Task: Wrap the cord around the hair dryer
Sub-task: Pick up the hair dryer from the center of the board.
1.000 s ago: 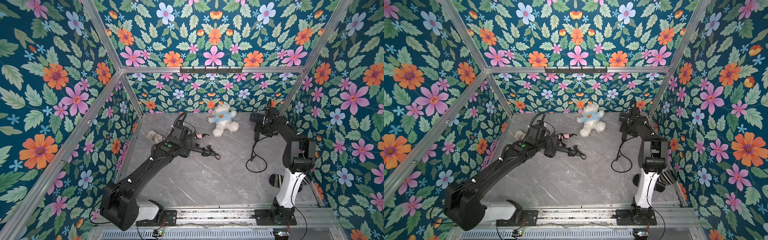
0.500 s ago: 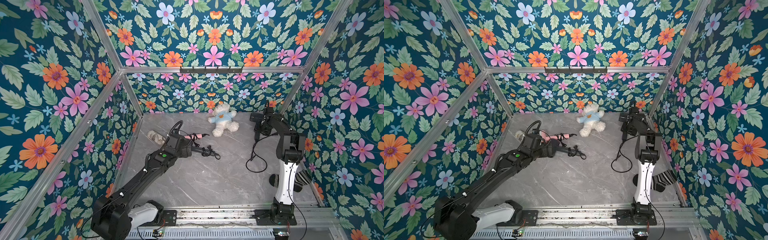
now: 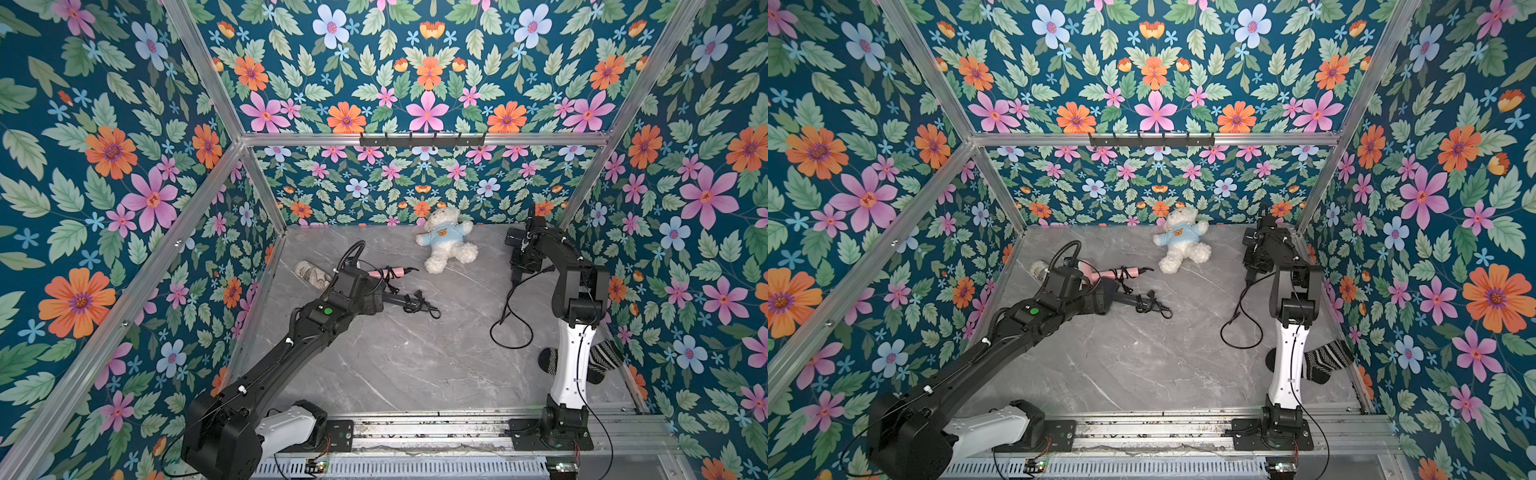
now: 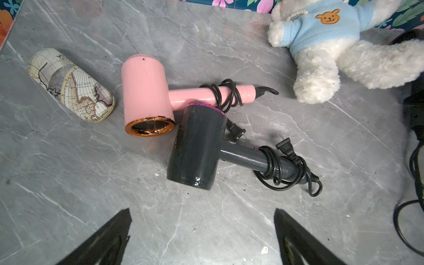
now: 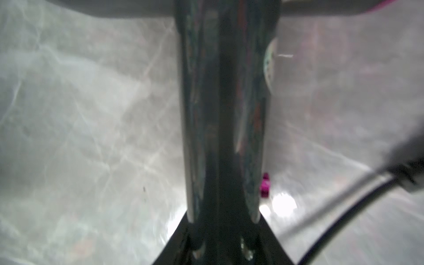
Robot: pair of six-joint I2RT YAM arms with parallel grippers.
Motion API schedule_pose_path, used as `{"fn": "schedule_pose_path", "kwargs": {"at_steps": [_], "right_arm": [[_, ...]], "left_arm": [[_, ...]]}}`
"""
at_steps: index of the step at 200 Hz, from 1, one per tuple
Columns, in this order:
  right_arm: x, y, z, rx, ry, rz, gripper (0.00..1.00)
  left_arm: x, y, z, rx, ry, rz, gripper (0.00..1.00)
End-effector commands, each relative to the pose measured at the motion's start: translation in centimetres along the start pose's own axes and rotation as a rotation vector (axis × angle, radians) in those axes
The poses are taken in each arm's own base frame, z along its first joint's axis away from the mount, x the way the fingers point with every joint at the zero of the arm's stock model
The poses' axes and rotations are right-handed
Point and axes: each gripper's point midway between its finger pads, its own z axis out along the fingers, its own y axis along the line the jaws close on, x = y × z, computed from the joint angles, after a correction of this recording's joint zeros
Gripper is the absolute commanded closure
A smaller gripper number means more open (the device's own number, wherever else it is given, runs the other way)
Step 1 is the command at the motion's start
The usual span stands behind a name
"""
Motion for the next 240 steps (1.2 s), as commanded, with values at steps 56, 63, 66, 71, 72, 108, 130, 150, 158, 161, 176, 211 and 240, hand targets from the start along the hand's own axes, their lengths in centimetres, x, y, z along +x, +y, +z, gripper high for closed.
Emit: {"fn": "schedule_pose_path", "kwargs": {"at_steps": [56, 63, 66, 71, 72, 108, 130, 150, 158, 161, 176, 211, 240], "right_arm": [[6.9, 6.6, -8.4, -0.194, -0.011, -0.445, 0.76], [8.5, 7.4, -8.6, -0.223, -0.007, -0.491, 0.77], [9.2, 7.8, -8.7, -0.24, -0.005, -0.506, 0.78], [10.4, 8.5, -8.8, -0.272, 0.0, -0.527, 0.78], [10.6, 8.7, -8.9, -0.28, -0.002, -0.531, 0.78], [18.0, 13.0, -10.9, -0.434, -0.043, -0.736, 0.78], [19.9, 14.8, -14.0, -0.438, -0.137, -0.857, 0.8], [21.4, 15.6, -15.5, -0.503, -0.113, -0.875, 0.81], [22.4, 16.2, -15.7, -0.517, -0.109, -0.922, 0.9], [22.7, 16.4, -15.7, -0.52, -0.109, -0.939, 0.9], [24.6, 17.6, -15.6, -0.545, -0.082, -1.016, 0.91], [27.3, 20.4, -15.1, -0.535, -0.031, -1.176, 0.91], [28.4, 22.6, -16.0, -0.573, -0.051, -1.264, 0.92]], "left_arm": [[-1.9, -0.1, -2.1, -0.002, -0.04, 0.022, 0.01], [-2.0, -0.3, -2.2, 0.008, -0.039, 0.024, 0.01], [-1.9, -0.5, -2.2, 0.014, -0.037, 0.028, 0.01], [-1.9, -0.8, -2.3, 0.028, -0.033, 0.031, 0.01], [-1.9, -0.8, -2.3, 0.03, -0.031, 0.032, 0.01], [-0.6, -2.4, -1.6, 0.049, 0.033, 0.109, 0.01], [0.3, -3.6, -1.2, 0.048, 0.062, 0.183, 0.01], [0.7, -5.1, -1.4, 0.079, 0.07, 0.23, 0.01], [0.7, -5.7, -1.4, 0.1, 0.067, 0.243, 0.01], [0.6, -5.9, -1.4, 0.109, 0.066, 0.245, 0.01], [0.5, -7.2, -1.7, 0.168, 0.069, 0.268, 0.01], [0.8, -9.7, -1.5, 0.286, 0.106, 0.321, 0.01], [2.3, -8.9, 0.8, 0.209, 0.182, 0.373, 0.01]]}}
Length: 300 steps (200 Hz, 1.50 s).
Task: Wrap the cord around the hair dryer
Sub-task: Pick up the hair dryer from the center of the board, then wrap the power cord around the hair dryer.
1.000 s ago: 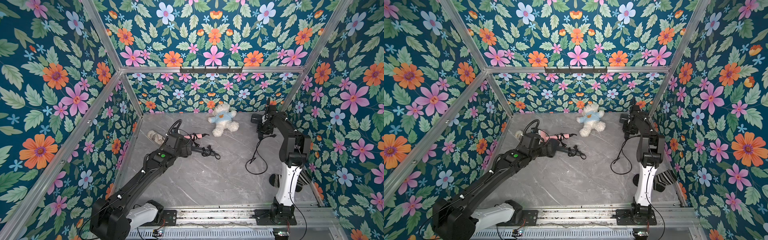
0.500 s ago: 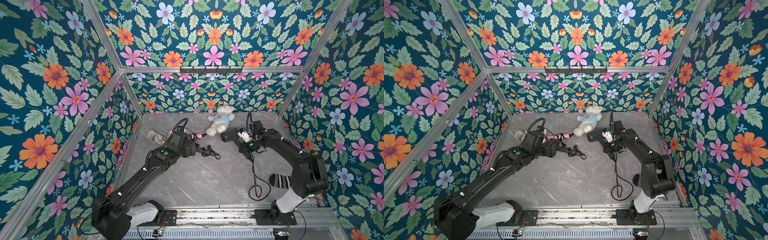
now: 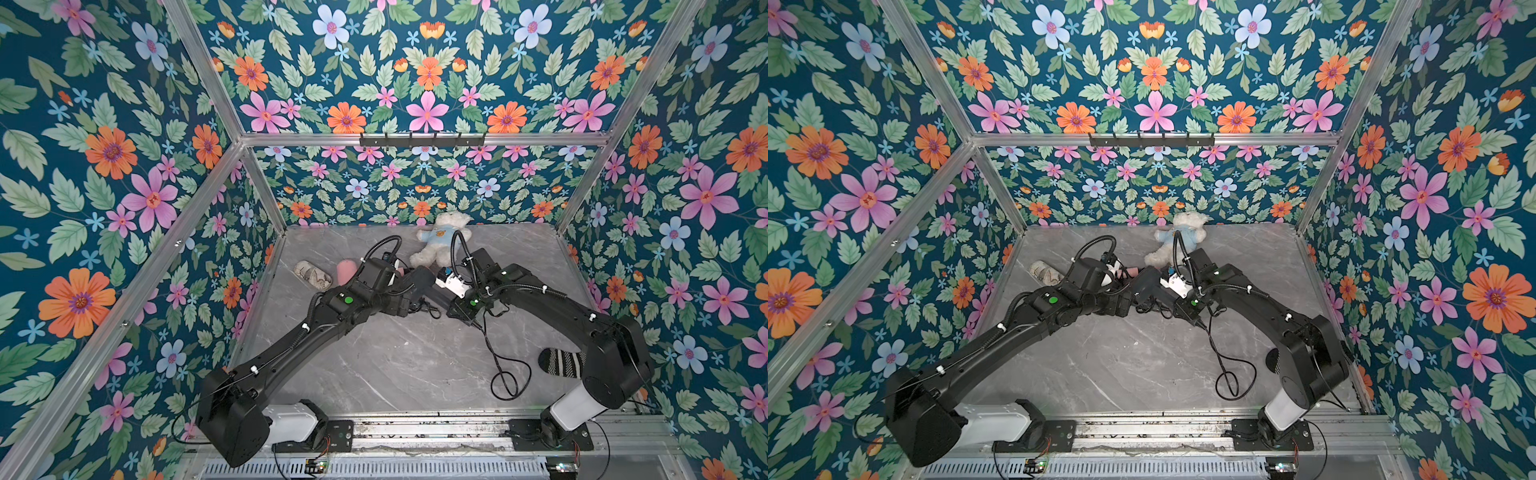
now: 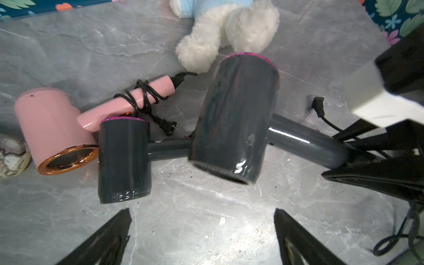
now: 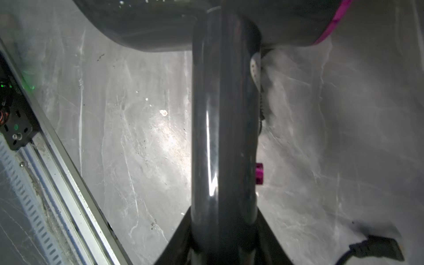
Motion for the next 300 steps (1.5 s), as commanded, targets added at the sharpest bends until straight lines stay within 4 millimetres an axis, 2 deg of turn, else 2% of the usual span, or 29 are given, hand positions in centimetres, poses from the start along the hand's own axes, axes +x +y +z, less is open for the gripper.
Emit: {"fn": "schedule_pose_path", "kwargs": {"at_steps": [1, 41, 81, 97, 119, 125, 135, 153, 155, 161, 164, 174, 190, 203, 217, 245, 283, 300], "right_arm": [[-1.7, 1.3, -0.2, -0.02, -0.032, -0.114, 0.92], [-2.6, 4.0, -0.4, -0.076, -0.039, -0.231, 0.91], [-2.6, 5.3, -0.4, -0.1, -0.025, -0.295, 0.91], [-2.6, 5.4, -0.2, -0.104, -0.025, -0.301, 0.91], [-2.5, 5.3, 0.0, -0.099, -0.023, -0.302, 0.87], [-2.6, 5.2, 0.0, -0.093, -0.03, -0.3, 0.82], [-2.9, 4.7, 0.0, -0.063, -0.051, -0.297, 0.68], [-4.0, 2.1, -0.6, 0.077, -0.13, -0.269, 0.24], [-4.3, 1.4, -0.9, 0.114, -0.153, -0.247, 0.16], [-5.0, 0.0, -1.6, 0.187, -0.205, -0.202, 0.04], [-5.1, -0.7, -2.0, 0.219, -0.228, -0.174, 0.01], [-5.3, -2.8, -3.3, 0.289, -0.296, -0.051, 0.01], [-4.7, -5.4, -5.1, 0.318, -0.36, 0.149, 0.01], [-4.0, -6.8, -5.9, 0.303, -0.368, 0.279, 0.04], [-3.0, -7.0, -6.1, 0.254, -0.345, 0.387, 0.1], [-1.2, -5.9, -5.8, 0.206, -0.323, 0.501, 0.19], [-0.5, -2.6, -5.6, 0.036, -0.351, 0.537, 0.2], [-0.1, -2.3, -5.5, 0.017, -0.353, 0.559, 0.33]], "left_arm": [[1.2, 0.3, 1.3, -0.023, 0.069, 0.059, 0.01], [2.5, 0.9, 3.6, -0.058, 0.131, 0.086, 0.01], [2.9, 0.9, 4.3, -0.064, 0.161, 0.097, 0.02], [3.1, 0.8, 4.5, -0.06, 0.178, 0.097, 0.17], [2.9, 1.0, 4.3, -0.077, 0.167, 0.081, 0.46], [2.9, 1.2, 4.2, -0.084, 0.163, 0.073, 0.54], [2.9, 1.4, 3.9, -0.093, 0.154, 0.06, 0.65], [3.4, 2.4, 3.1, -0.141, 0.158, 0.034, 0.82], [3.5, 2.6, 2.9, -0.152, 0.159, 0.03, 0.84], [3.7, 3.4, 2.4, -0.196, 0.16, 0.016, 0.9], [3.8, 3.9, 2.0, -0.22, 0.161, 0.01, 0.92], [4.2, 5.6, 0.6, -0.313, 0.161, -0.007, 1.0], [4.2, 7.8, -2.1, -0.435, 0.147, -0.024, 1.0], [4.2, 8.7, -3.9, -0.487, 0.137, -0.029, 1.0], [4.0, 8.9, -5.0, -0.492, 0.119, -0.042, 1.0], [3.7, 8.7, -5.5, -0.476, 0.091, -0.06, 1.0], [3.1, 8.4, -5.5, -0.463, 0.089, -0.05, 1.0], [3.1, 8.0, -5.0, -0.436, 0.091, -0.048, 1.0]]}}
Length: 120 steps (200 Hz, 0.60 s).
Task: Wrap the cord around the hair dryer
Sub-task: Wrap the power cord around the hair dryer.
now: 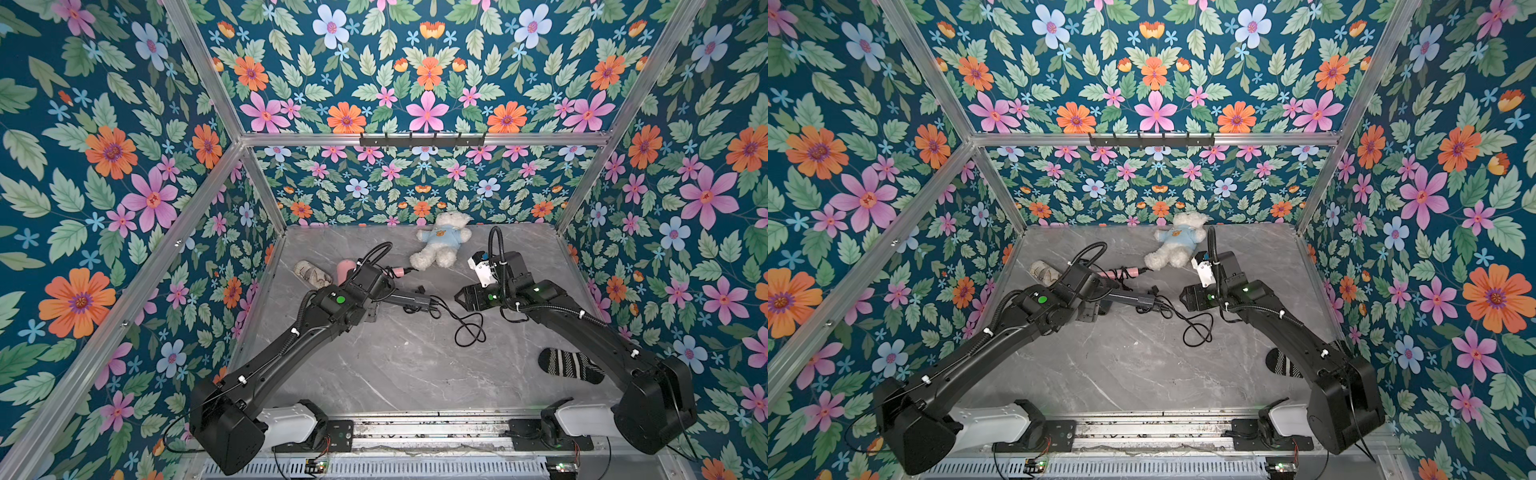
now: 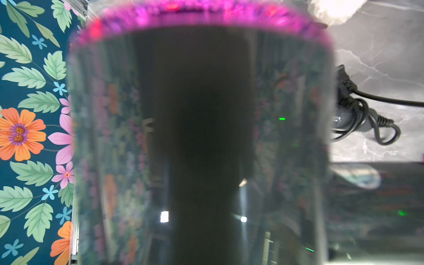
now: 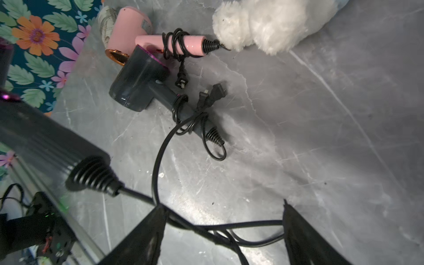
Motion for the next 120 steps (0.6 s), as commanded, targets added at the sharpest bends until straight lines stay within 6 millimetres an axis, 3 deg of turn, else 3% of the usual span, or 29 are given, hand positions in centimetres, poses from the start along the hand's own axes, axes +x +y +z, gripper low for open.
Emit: {"fn": "schedule_pose_path", "kwargs": {"at_steps": [1, 18, 56, 88, 120], "right_arm": [[0.2, 1.4, -0.2, -0.087, -0.008, 0.07, 0.34], [0.0, 1.6, -0.1, -0.103, -0.021, 0.094, 0.42], [0.4, 0.5, 0.4, -0.05, -0.003, 0.108, 0.39], [0.3, 0.4, -0.5, -0.03, -0.028, 0.105, 0.33], [0.9, 0.7, -2.6, -0.055, 0.026, 0.137, 0.3]], "left_arm": [[-0.4, -0.4, 0.1, 0.015, -0.012, -0.002, 1.0], [-0.2, -0.8, 0.4, 0.027, -0.008, 0.007, 1.0], [-0.8, -1.9, 1.0, 0.081, -0.063, -0.008, 1.0], [-1.3, -3.2, 0.6, 0.166, -0.105, 0.022, 1.0], [-1.1, -1.5, 0.2, 0.086, -0.101, 0.078, 1.0]]}}
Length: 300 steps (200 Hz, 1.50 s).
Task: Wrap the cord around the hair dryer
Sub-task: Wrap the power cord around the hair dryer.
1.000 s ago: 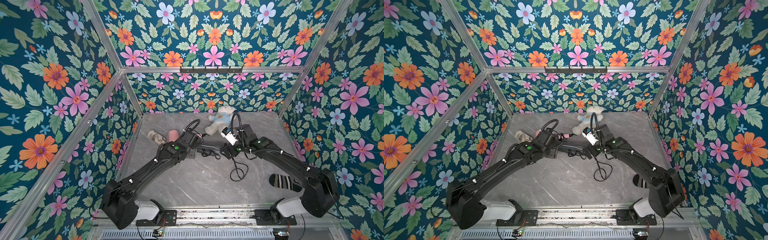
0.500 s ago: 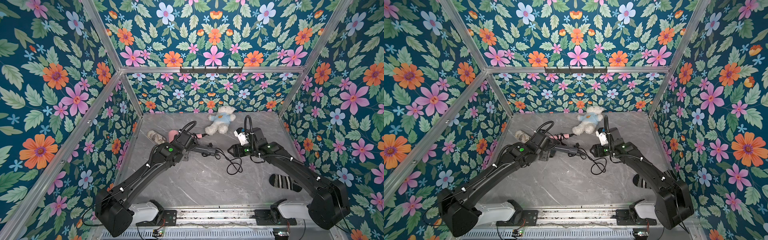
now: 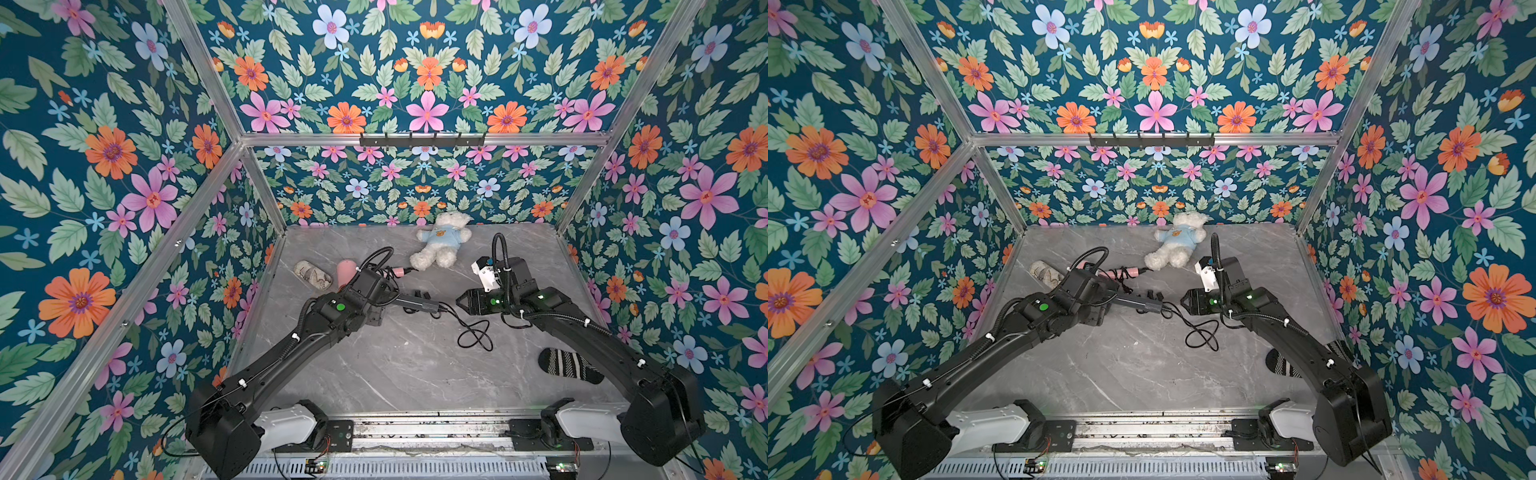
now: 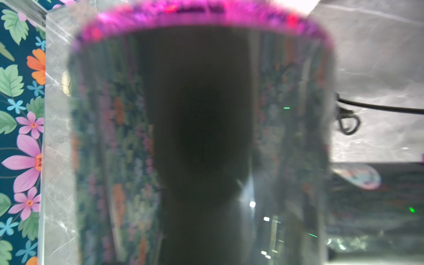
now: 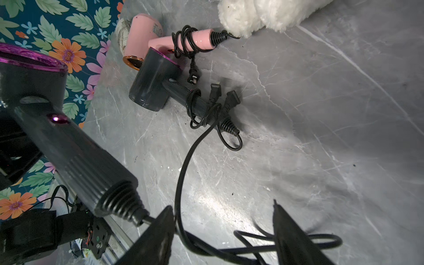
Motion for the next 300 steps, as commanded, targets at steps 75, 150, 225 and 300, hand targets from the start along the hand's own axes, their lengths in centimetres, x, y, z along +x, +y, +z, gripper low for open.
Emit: {"fn": "schedule_pose_path", "kwargs": {"at_steps": [75, 150, 225, 300], "right_arm": [[0.5, 3.5, -0.3, -0.206, 0.125, 0.187, 0.4], [2.1, 3.3, 4.5, -0.232, 0.266, 0.269, 0.56], [1.8, 2.7, 5.0, -0.242, 0.261, 0.296, 0.94], [-1.2, -12.4, -2.3, 0.262, 0.037, 0.322, 1.0]], "left_arm": [[-2.0, -0.9, -0.7, 0.053, -0.122, 0.123, 1.0], [-3.6, -0.4, -0.9, 0.004, -0.165, 0.112, 1.0], [-4.3, 0.3, -1.1, -0.041, -0.184, 0.083, 1.0], [-4.3, 9.7, -3.3, -0.314, -0.159, -0.162, 1.0]]}}
